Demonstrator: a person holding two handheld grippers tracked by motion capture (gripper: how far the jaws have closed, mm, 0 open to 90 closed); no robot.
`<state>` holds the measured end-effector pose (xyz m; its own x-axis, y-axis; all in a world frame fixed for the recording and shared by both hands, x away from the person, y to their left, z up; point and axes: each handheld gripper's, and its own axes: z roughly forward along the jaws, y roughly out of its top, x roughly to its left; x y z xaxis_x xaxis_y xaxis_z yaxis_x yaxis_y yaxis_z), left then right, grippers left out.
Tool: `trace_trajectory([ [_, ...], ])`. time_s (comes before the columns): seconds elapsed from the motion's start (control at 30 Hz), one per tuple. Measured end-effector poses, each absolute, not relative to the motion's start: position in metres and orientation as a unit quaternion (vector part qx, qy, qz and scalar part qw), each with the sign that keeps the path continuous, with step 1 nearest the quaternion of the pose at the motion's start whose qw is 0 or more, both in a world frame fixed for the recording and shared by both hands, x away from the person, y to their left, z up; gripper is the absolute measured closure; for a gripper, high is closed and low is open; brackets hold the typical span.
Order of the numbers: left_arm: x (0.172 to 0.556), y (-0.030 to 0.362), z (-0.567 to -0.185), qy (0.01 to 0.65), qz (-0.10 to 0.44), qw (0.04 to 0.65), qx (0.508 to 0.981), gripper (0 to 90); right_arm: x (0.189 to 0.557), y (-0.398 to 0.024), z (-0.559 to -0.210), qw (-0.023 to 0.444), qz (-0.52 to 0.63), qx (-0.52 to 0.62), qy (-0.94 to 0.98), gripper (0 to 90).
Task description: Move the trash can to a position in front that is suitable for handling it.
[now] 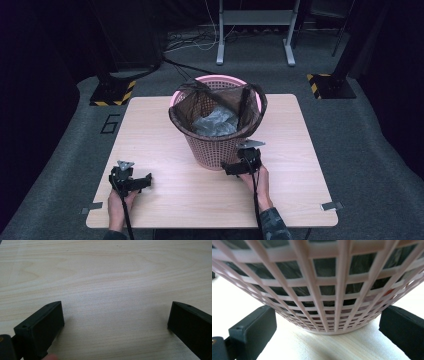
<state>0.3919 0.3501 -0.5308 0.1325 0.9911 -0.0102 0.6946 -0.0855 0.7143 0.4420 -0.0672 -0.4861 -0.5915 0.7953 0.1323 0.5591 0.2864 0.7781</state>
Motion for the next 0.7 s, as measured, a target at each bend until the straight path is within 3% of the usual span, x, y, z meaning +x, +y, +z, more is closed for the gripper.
trace_trajectory([
  [0.7,0.391,0.35,-0.531,0.608,0.252,0.293,0.694,0.3,0.457,-0.072,-0.487,0.131,0.425,0.409,0.797,0.6],
])
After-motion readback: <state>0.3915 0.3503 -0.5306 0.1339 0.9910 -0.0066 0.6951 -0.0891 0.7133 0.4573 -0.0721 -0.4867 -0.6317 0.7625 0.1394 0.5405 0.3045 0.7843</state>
